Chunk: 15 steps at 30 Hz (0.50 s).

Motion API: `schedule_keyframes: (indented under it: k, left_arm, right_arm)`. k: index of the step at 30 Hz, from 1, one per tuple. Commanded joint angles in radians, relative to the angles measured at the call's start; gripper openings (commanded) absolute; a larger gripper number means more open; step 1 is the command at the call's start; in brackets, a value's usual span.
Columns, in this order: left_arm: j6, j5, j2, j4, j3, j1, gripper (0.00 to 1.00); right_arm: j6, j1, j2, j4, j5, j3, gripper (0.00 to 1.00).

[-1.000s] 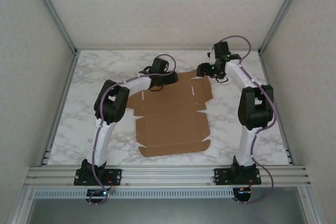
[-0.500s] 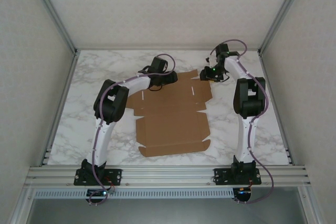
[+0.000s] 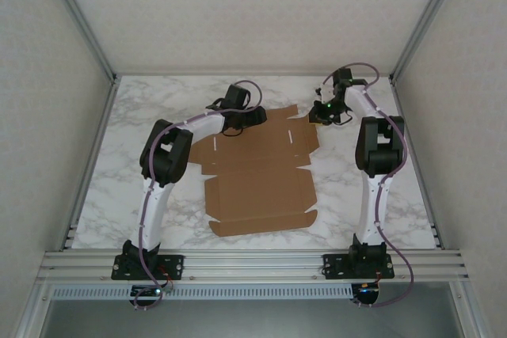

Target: Fold the paper box

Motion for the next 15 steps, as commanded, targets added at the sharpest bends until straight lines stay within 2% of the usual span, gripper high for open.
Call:
schedule_keyframes:
  k: [1,4,8,12,15]
  left_arm:
    - [-0.005,0.001,-0.032,-0.049,-0.01,0.02,0.68]
    - [-0.019,0.021,-0.036,-0.029,-0.032,0.019,0.68]
    - [-0.021,0.024,-0.058,-0.023,-0.054,0.02,0.68]
    - [-0.056,0.011,-0.116,-0.031,-0.058,0.033,0.71]
    - [-0.123,0.01,-0.188,-0.034,-0.058,0.053,0.76]
  right_arm:
    - [0.009,0.002,0.037,-0.006,-0.036,-0.014,0.15]
    - [0.009,0.004,0.054,-0.005,-0.036,-0.021,0.16]
    - [0.015,0.007,0.042,0.024,-0.054,-0.042,0.0]
    - [0.041,0.006,-0.054,0.108,-0.083,-0.097,0.0]
    - [0.069,0.005,-0.175,0.234,-0.098,-0.197,0.0]
